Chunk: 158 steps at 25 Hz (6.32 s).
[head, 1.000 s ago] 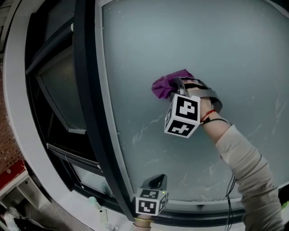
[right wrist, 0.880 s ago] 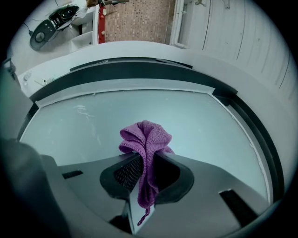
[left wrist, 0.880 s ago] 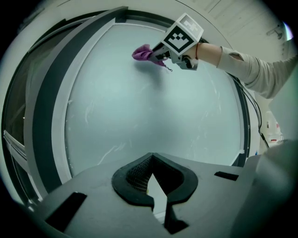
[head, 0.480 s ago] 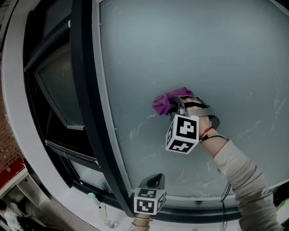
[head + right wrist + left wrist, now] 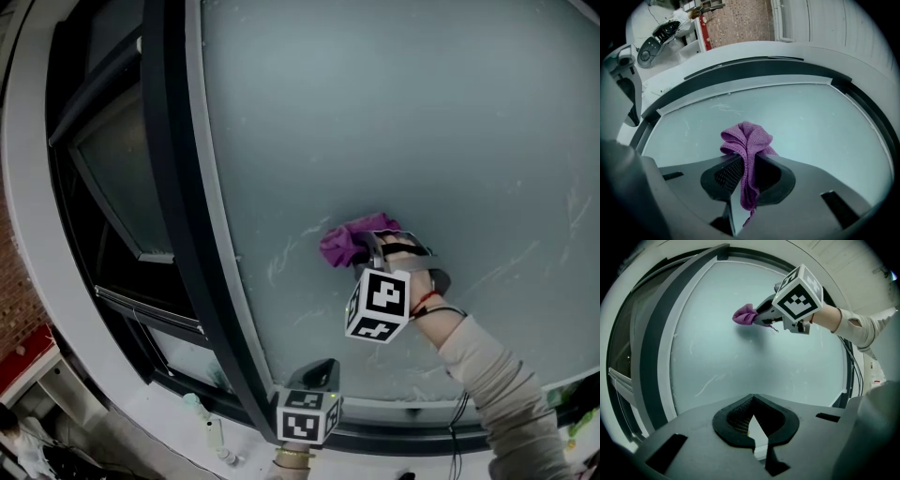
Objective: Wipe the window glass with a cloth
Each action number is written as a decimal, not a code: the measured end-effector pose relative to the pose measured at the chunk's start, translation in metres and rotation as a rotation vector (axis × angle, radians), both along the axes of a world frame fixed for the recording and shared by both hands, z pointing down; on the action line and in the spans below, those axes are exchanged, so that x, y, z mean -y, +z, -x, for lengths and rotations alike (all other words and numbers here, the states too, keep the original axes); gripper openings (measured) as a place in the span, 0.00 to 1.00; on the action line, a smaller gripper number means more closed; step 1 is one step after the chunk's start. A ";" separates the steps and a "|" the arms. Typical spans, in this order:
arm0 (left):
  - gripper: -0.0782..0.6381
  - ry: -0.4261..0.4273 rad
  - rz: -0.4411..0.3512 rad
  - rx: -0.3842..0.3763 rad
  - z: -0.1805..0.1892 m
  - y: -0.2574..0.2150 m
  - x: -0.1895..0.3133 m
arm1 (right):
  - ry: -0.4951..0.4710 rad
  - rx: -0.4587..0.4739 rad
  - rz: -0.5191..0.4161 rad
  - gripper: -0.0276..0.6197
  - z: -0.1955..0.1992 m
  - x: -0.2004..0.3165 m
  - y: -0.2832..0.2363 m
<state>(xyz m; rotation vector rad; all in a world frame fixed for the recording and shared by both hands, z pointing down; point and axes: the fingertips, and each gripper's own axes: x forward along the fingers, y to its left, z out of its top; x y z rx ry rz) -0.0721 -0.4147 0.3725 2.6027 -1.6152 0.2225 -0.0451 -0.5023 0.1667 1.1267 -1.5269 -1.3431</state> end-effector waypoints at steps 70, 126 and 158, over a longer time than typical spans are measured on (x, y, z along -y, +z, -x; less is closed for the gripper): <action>0.12 0.222 0.021 0.017 -0.098 0.017 0.017 | 0.366 -0.144 -0.596 0.13 -0.144 -0.079 -0.285; 0.12 0.231 -0.009 0.009 -0.108 -0.002 0.003 | 0.360 -0.148 -0.037 0.13 -0.169 -0.025 0.060; 0.12 0.255 -0.003 0.000 -0.126 0.000 0.010 | 0.281 -0.111 0.133 0.13 -0.167 -0.053 0.133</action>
